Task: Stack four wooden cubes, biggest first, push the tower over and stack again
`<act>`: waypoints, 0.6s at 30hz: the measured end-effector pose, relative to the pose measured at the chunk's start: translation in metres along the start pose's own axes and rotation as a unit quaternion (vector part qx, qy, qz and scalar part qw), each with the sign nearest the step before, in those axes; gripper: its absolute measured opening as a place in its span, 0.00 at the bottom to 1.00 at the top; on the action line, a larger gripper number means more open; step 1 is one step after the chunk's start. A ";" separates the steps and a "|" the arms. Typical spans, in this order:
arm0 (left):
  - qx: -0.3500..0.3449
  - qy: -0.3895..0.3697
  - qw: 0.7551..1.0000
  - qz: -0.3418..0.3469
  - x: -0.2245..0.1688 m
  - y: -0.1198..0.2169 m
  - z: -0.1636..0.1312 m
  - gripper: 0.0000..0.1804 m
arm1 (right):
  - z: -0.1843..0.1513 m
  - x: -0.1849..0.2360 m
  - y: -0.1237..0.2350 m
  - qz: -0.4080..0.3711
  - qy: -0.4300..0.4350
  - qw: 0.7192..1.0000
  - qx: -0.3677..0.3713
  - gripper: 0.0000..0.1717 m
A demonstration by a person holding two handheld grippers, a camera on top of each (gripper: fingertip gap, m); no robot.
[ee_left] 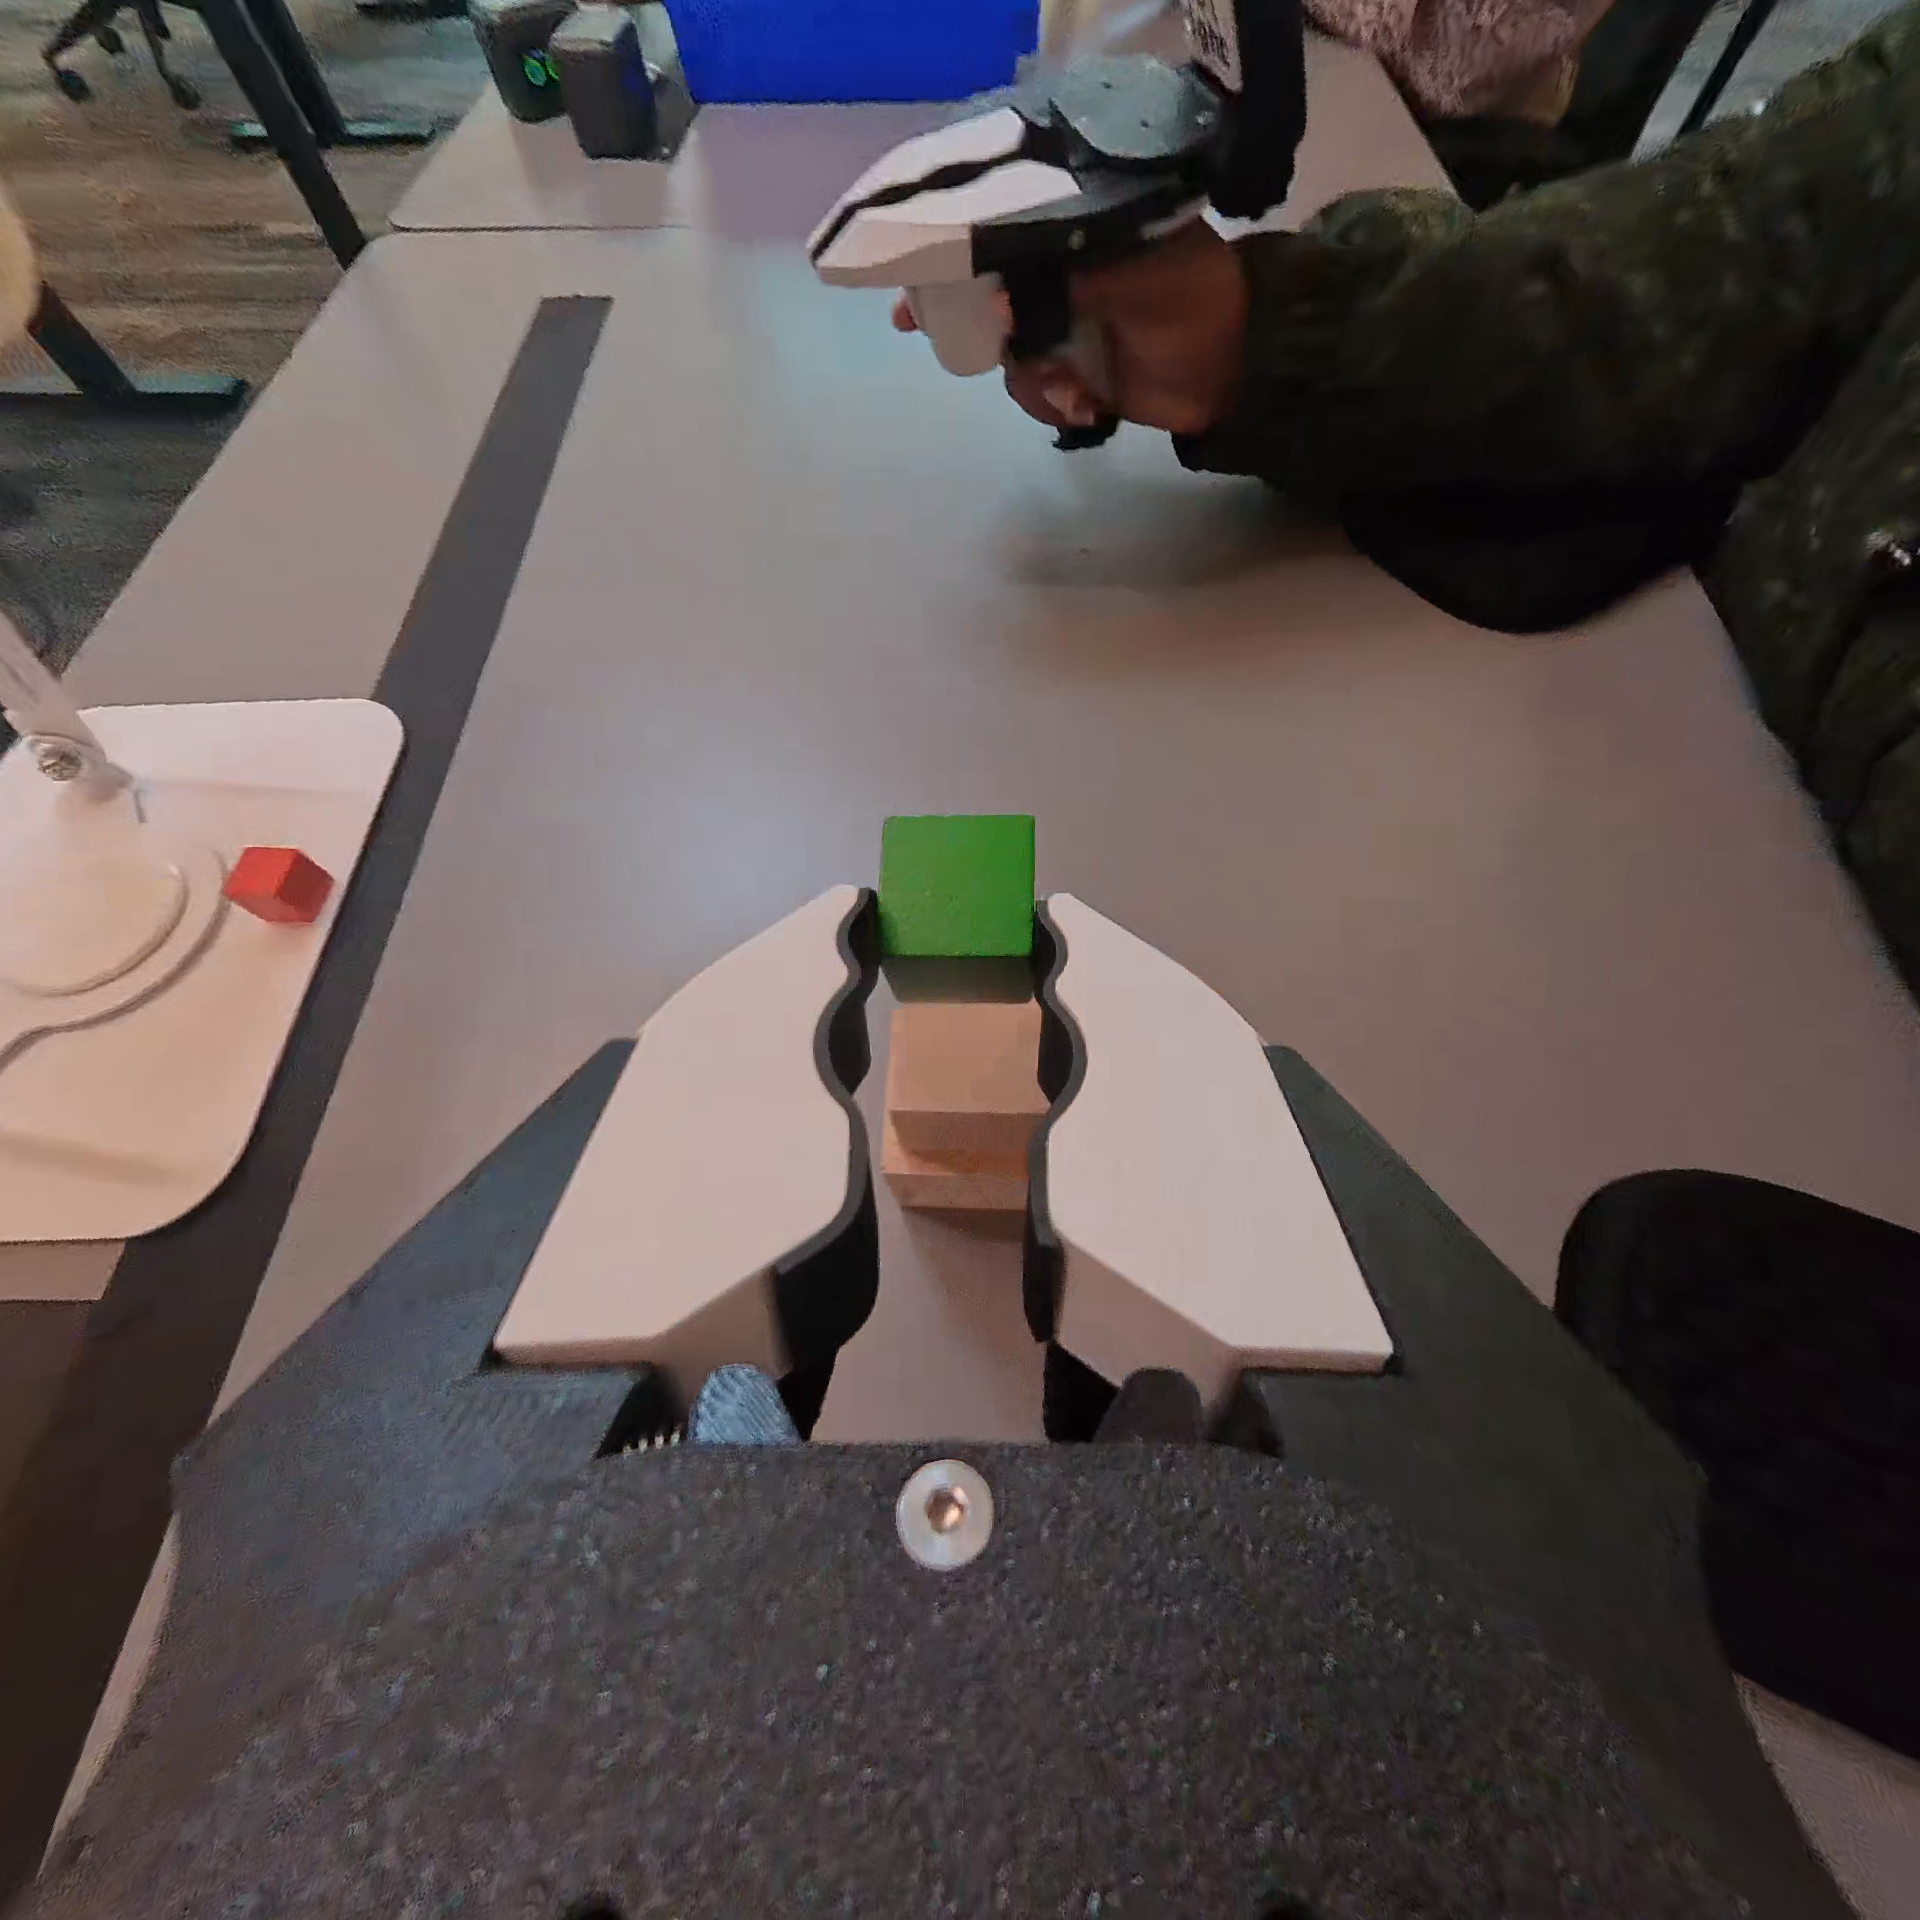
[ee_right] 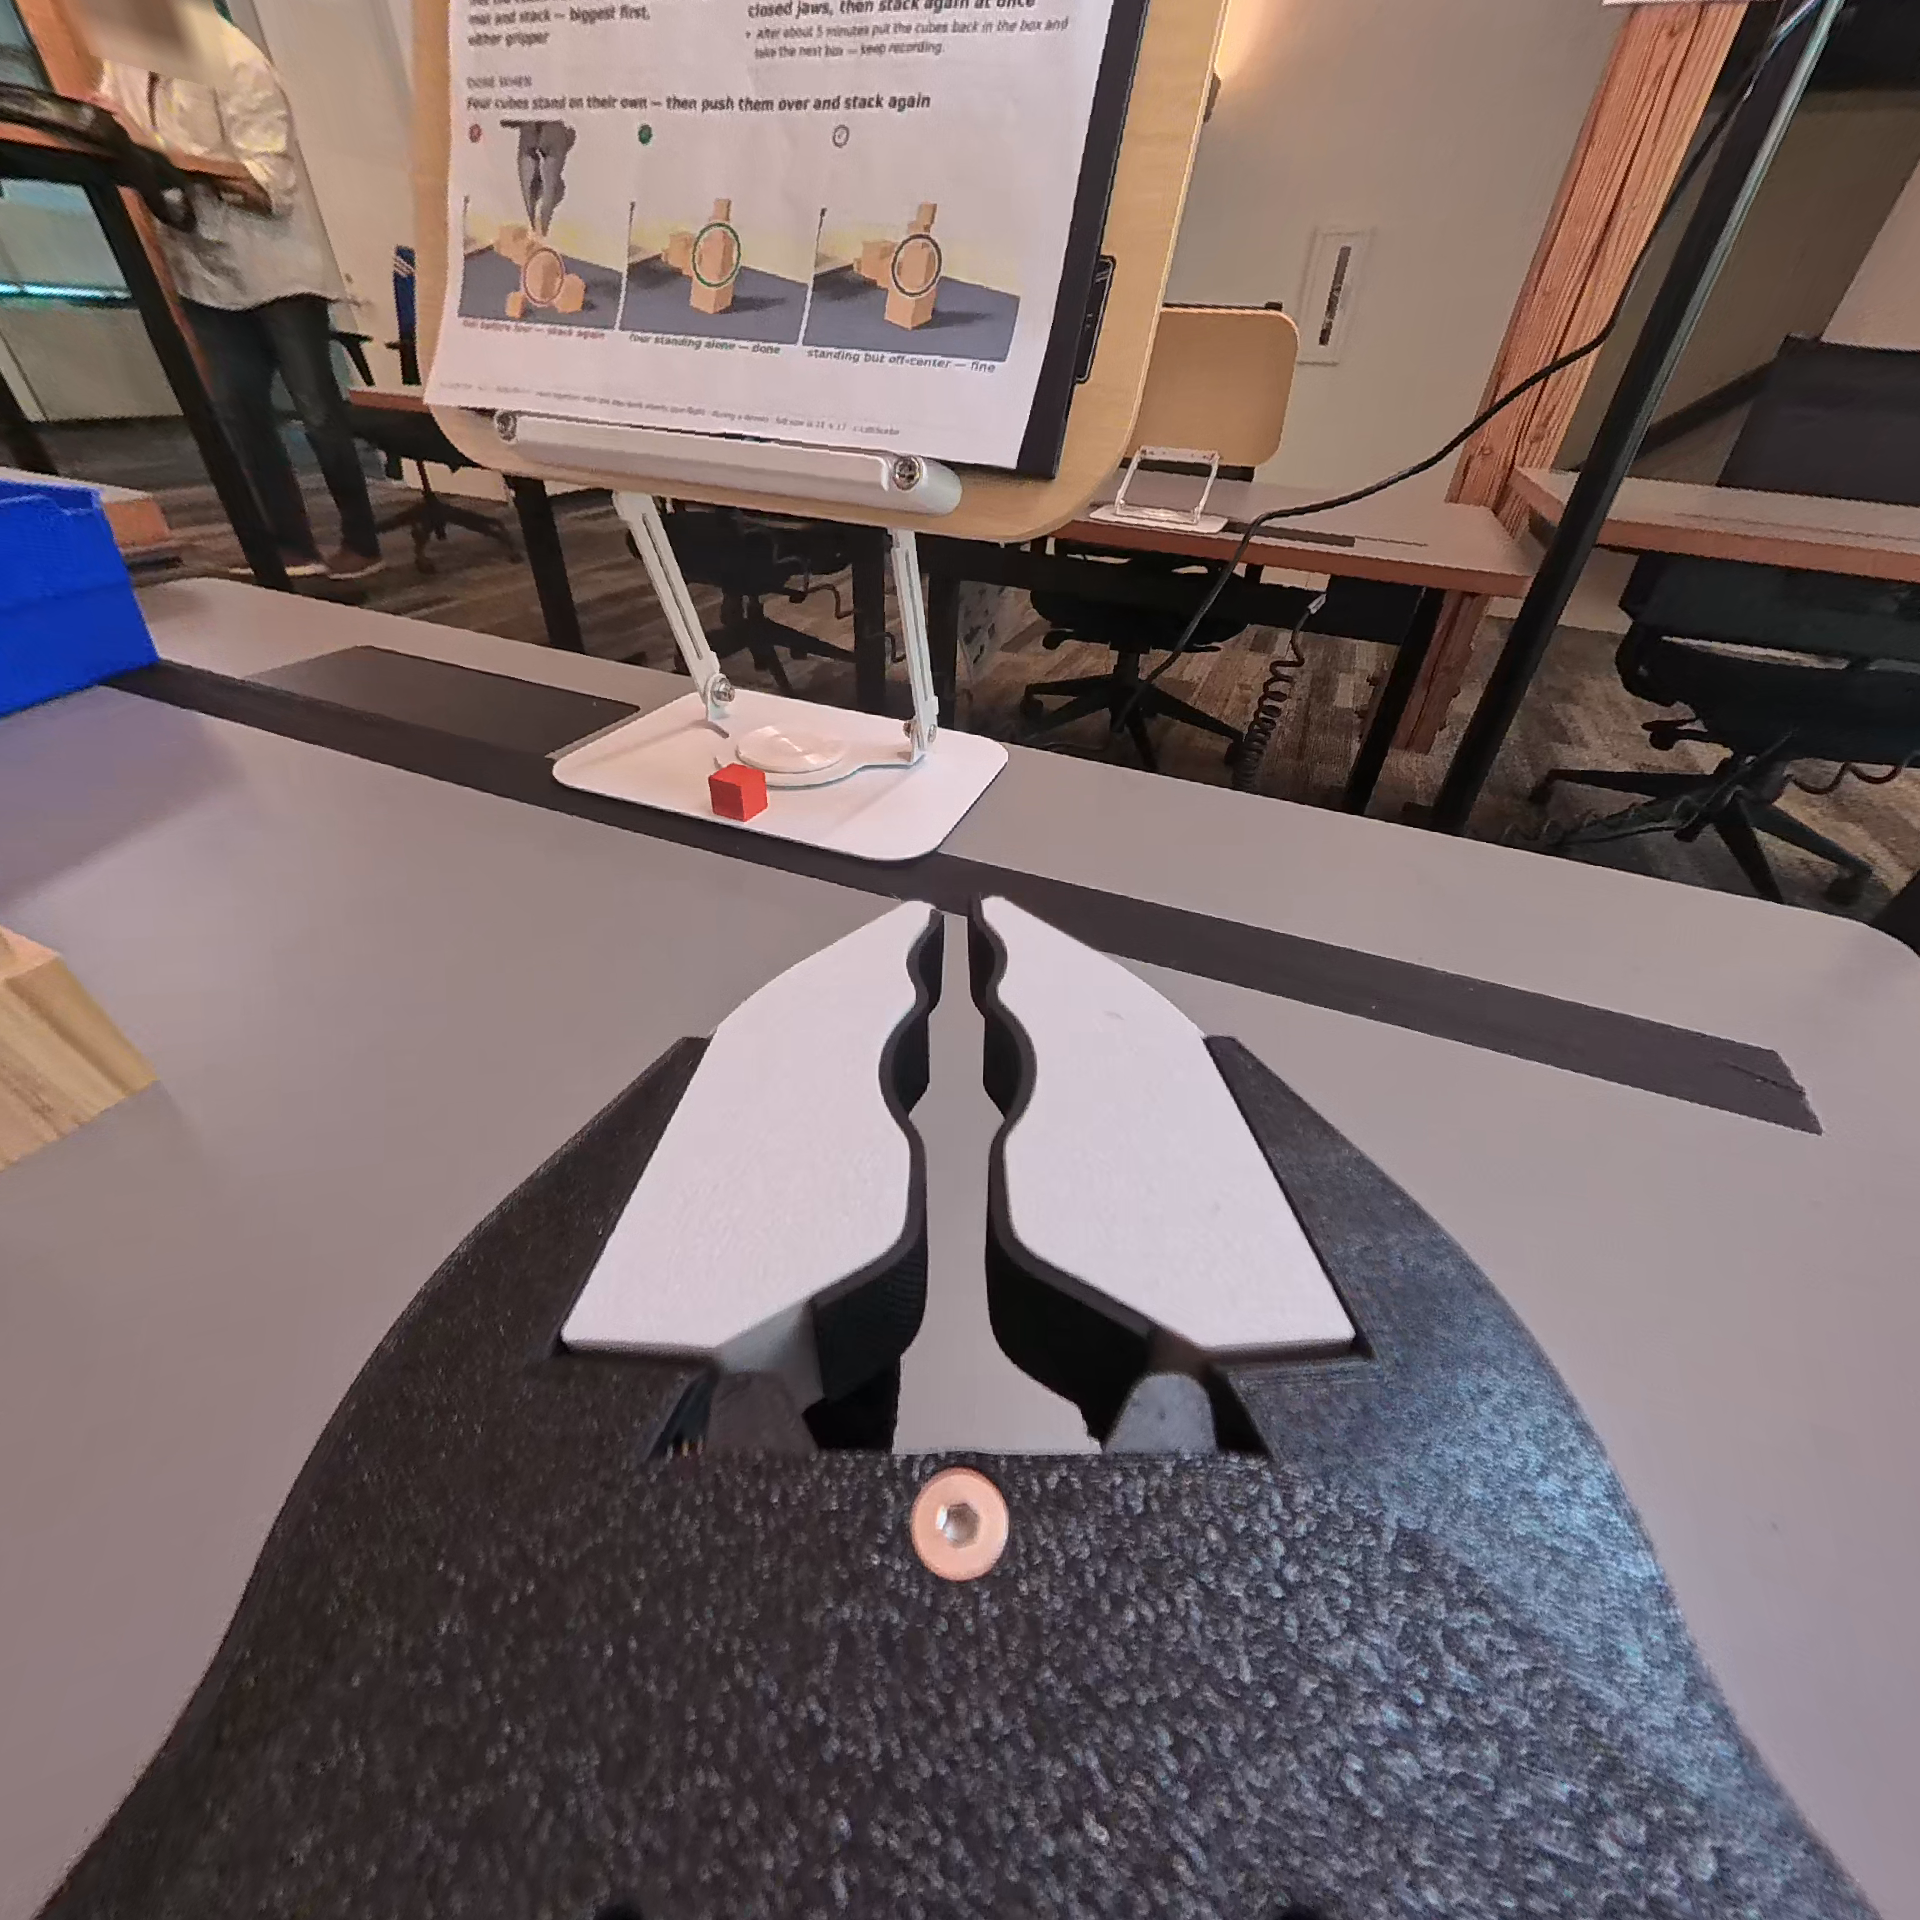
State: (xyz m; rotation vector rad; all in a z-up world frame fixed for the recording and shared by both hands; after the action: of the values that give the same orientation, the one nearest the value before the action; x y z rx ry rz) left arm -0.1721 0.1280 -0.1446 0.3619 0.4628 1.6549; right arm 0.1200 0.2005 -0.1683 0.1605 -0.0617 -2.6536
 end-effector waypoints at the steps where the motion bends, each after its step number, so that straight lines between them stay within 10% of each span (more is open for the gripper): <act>1: 0.009 0.000 1.000 -0.005 -0.003 -0.004 -0.003 0.16 | -0.001 0.000 0.000 0.000 0.001 1.000 0.001 0.03; 18: 0.059 0.003 0.998 -0.017 -0.002 -0.020 -0.033 0.16 | -0.003 -0.001 0.000 0.000 0.001 1.000 0.007 0.03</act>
State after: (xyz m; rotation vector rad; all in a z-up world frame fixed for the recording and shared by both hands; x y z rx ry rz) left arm -0.1711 0.1251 -0.1833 0.4329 0.5698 1.5998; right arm 0.1214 0.2008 -0.1708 0.1682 -0.0788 -2.6531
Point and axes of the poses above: each gripper's, where its closed fingertips meet, y back along the fingers, z out of its top, x = y × z across the jaws, the point moved 2 cm from there along y, back along the fingers, and after that the axes turned 3 degrees about y, right-handed, at the moved point
